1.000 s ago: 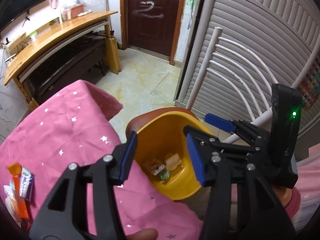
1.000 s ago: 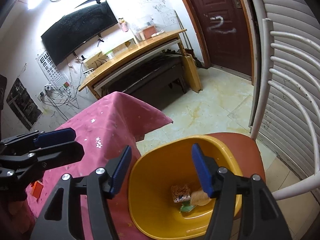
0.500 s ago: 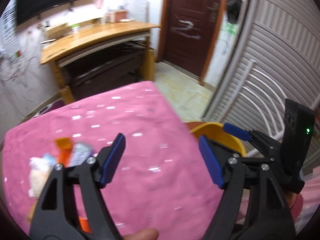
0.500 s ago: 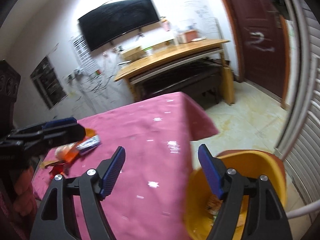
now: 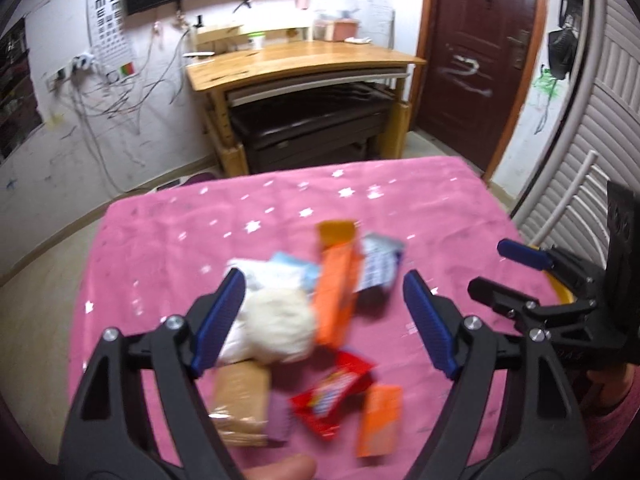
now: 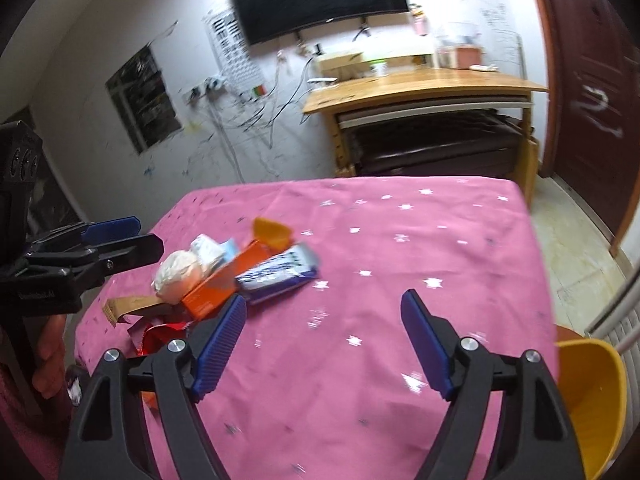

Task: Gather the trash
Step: 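Grasp the white tissue ball with the left gripper while the right grasps the silver tube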

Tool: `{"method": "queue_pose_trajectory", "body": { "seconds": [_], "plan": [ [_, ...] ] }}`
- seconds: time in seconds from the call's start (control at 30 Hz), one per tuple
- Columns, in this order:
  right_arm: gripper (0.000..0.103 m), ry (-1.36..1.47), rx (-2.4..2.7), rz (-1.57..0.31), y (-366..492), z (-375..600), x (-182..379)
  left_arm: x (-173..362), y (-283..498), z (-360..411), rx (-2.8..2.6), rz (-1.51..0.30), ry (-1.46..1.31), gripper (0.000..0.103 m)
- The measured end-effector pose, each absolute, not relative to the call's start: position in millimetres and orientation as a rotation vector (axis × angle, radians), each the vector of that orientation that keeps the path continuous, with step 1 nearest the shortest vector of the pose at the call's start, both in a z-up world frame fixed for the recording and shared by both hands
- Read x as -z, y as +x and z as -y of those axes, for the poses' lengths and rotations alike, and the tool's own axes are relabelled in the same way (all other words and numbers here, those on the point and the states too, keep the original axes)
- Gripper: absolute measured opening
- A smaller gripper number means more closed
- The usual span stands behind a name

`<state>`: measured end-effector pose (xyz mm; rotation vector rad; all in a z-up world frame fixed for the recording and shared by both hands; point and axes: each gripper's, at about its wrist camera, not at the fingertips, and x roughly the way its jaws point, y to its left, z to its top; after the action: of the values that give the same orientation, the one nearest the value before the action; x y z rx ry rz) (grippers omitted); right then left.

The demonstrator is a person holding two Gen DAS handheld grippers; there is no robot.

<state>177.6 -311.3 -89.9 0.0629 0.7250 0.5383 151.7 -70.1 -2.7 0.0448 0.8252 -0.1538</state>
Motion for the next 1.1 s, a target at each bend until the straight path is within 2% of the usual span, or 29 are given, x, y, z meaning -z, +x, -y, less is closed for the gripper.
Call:
{"method": "queue_pose_trajectory", "body": {
  "seconds": [0.3,0.8,0.87,0.93,1.1],
  "plan": [
    [0.075,-0.047,-0.582,-0.785,194.6,259.3,97.8,27.9,151.7,40.4,0.16,-0.863,0.029,0.077],
    [0.077,-0.108,-0.585,-0.838,220.7,233.0,108.6,48.1,169.9,29.7,0.207,-0.915,-0.01,0.077],
    [0.077,-0.123,-0.579,-0.85,224.9,229.3,111.3,50.3,171.4,28.7,0.212,-0.918,-0.013,0.07],
    [0.078,-0.141,-0.574,-0.863,229.2,225.0,115.0,52.3,172.0,27.2,0.218,-0.923,-0.021,0.054],
    [0.078,-0.153,-0.566,-0.876,238.6,217.5,121.5,51.3,168.4,24.4,0.226,-0.906,-0.037,0.05]
  ]
}}
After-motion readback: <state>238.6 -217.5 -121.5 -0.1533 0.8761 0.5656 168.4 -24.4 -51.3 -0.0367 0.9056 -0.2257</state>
